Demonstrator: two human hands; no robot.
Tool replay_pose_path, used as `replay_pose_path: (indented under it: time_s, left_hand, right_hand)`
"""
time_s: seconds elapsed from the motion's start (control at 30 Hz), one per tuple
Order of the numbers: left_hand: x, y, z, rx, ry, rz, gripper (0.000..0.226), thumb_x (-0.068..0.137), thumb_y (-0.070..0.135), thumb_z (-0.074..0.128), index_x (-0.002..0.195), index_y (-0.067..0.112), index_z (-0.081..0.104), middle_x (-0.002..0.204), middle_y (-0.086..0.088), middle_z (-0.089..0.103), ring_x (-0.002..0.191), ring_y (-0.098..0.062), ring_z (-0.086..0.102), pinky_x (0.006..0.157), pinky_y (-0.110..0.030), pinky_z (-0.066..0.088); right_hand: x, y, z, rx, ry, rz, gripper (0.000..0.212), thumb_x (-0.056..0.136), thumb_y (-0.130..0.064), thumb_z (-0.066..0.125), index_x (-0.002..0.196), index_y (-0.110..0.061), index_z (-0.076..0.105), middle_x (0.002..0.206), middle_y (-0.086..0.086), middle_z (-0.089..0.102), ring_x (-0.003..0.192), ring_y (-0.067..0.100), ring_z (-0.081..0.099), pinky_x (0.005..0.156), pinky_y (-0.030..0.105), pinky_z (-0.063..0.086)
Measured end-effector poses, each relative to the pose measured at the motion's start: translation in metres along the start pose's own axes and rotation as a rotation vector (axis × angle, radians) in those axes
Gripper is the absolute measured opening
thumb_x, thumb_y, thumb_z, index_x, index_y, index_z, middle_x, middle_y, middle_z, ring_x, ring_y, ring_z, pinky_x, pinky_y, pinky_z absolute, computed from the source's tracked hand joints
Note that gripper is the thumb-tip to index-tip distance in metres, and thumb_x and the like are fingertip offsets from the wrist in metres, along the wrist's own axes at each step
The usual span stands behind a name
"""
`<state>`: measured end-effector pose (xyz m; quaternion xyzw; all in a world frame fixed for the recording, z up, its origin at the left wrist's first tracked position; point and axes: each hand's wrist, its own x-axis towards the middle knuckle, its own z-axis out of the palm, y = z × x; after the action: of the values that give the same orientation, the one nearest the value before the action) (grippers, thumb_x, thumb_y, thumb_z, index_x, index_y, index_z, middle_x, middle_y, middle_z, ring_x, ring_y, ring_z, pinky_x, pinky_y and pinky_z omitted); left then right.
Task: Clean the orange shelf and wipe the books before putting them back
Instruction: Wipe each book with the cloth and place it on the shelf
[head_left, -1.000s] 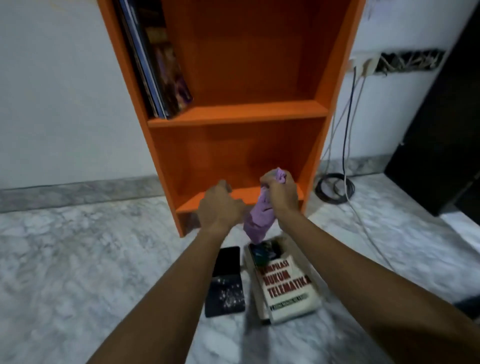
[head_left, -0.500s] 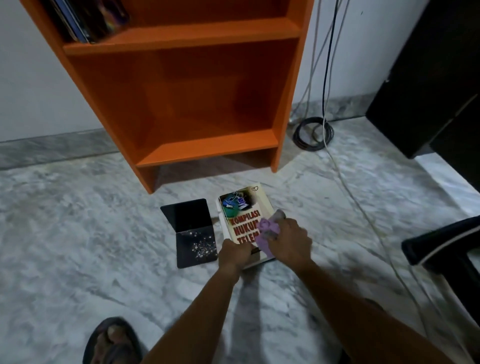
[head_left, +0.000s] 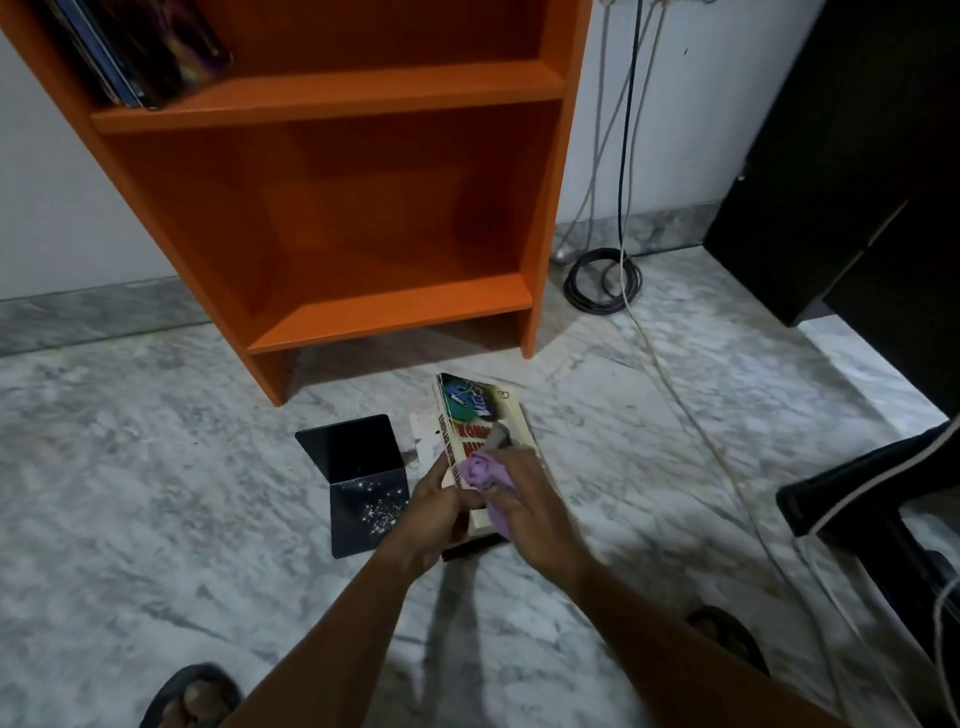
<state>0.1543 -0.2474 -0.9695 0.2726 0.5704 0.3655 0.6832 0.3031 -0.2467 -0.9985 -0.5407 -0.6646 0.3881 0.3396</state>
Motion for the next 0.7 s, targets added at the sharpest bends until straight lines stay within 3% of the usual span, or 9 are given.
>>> replay_pose_path:
  time_s: [0.07, 0.13, 0.23, 0.33, 0.43, 0.5, 0.57, 0.63, 0.7]
  left_hand:
    - [-0.013, 0.014, -0.004, 0.091, -0.026, 0.045, 0.063, 0.068, -0.005, 0.059, 0.119, 0.03, 0.067, 0.101, -0.017, 0.07, 0.088, -0.03, 0.056, 0.071, -0.044, 0.045]
    - [-0.034, 0.028, -0.003, 0.164, -0.089, 0.089, 0.061, 0.073, -0.01, 0.06, 0.12, 0.028, 0.067, 0.108, -0.017, 0.073, 0.094, -0.035, 0.068, 0.082, -0.053, 0.053]
    - [-0.066, 0.044, 0.0, 0.189, -0.168, 0.139, 0.058, 0.082, -0.015, 0.063, 0.125, 0.024, 0.065, 0.109, -0.018, 0.075, 0.1, -0.036, 0.073, 0.091, -0.052, 0.054]
    - [-0.091, 0.056, 0.005, 0.175, -0.245, 0.18, 0.068, 0.082, -0.015, 0.065, 0.129, 0.034, 0.063, 0.116, -0.02, 0.073, 0.107, -0.04, 0.07, 0.094, -0.055, 0.054]
    - [-0.102, 0.062, 0.006, 0.129, -0.275, 0.214, 0.079, 0.077, -0.009, 0.07, 0.14, 0.036, 0.055, 0.123, -0.024, 0.069, 0.111, -0.047, 0.066, 0.1, -0.065, 0.047]
    - [-0.107, 0.067, 0.004, 0.127, -0.255, 0.226, 0.082, 0.077, -0.01, 0.07, 0.144, 0.035, 0.05, 0.121, -0.025, 0.069, 0.11, -0.048, 0.067, 0.1, -0.069, 0.045]
    - [-0.11, 0.07, 0.002, 0.162, -0.233, 0.241, 0.082, 0.081, -0.015, 0.066, 0.144, 0.036, 0.049, 0.117, -0.024, 0.071, 0.106, -0.047, 0.069, 0.097, -0.066, 0.049]
    - [-0.113, 0.073, 0.003, 0.181, -0.232, 0.246, 0.082, 0.082, -0.017, 0.065, 0.142, 0.037, 0.05, 0.114, -0.024, 0.073, 0.104, -0.046, 0.07, 0.095, -0.063, 0.051]
    - [-0.115, 0.074, 0.007, 0.177, -0.251, 0.256, 0.082, 0.081, -0.016, 0.067, 0.141, 0.038, 0.052, 0.114, -0.025, 0.072, 0.105, -0.046, 0.069, 0.096, -0.064, 0.051]
  right_hand:
    - [0.007, -0.018, 0.003, -0.003, 0.007, -0.128, 0.041, 0.097, -0.026, 0.051, 0.138, -0.025, 0.055, 0.139, -0.005, 0.049, 0.131, 0.01, 0.046, 0.103, 0.022, 0.04]
    - [0.026, -0.037, 0.001, -0.067, 0.031, -0.214, 0.045, 0.098, -0.029, 0.05, 0.142, -0.024, 0.052, 0.149, -0.003, 0.043, 0.14, 0.012, 0.038, 0.11, 0.024, 0.034]
    - [0.061, -0.074, -0.015, -0.058, 0.154, -0.246, 0.047, 0.097, -0.035, 0.049, 0.143, -0.027, 0.05, 0.146, -0.003, 0.042, 0.133, 0.018, 0.044, 0.103, 0.033, 0.041]
    - [0.085, -0.095, -0.043, 0.015, 0.314, -0.045, 0.034, 0.104, -0.035, 0.047, 0.136, -0.027, 0.052, 0.134, -0.002, 0.048, 0.112, 0.015, 0.054, 0.086, 0.032, 0.044]
    - [0.087, -0.077, -0.06, 0.014, 0.357, 0.182, 0.026, 0.105, -0.04, 0.04, 0.117, -0.025, 0.057, 0.116, 0.0, 0.057, 0.1, 0.019, 0.059, 0.079, 0.033, 0.044]
    - [0.078, -0.062, -0.059, 0.093, 0.378, 0.307, 0.025, 0.103, -0.042, 0.04, 0.112, -0.027, 0.057, 0.111, 0.005, 0.064, 0.096, 0.023, 0.062, 0.082, 0.038, 0.05]
    - [0.07, -0.058, -0.055, 0.194, 0.382, 0.455, 0.028, 0.105, -0.039, 0.04, 0.118, -0.023, 0.057, 0.114, 0.008, 0.066, 0.097, 0.025, 0.06, 0.089, 0.04, 0.049]
    - [0.067, -0.068, -0.056, 0.119, 0.426, 0.467, 0.03, 0.106, -0.035, 0.04, 0.123, -0.017, 0.056, 0.116, 0.009, 0.061, 0.099, 0.027, 0.057, 0.088, 0.038, 0.046]
    - [0.066, -0.085, -0.059, -0.008, 0.493, 0.366, 0.031, 0.107, -0.033, 0.039, 0.125, -0.013, 0.055, 0.122, 0.008, 0.056, 0.1, 0.027, 0.058, 0.084, 0.035, 0.044]
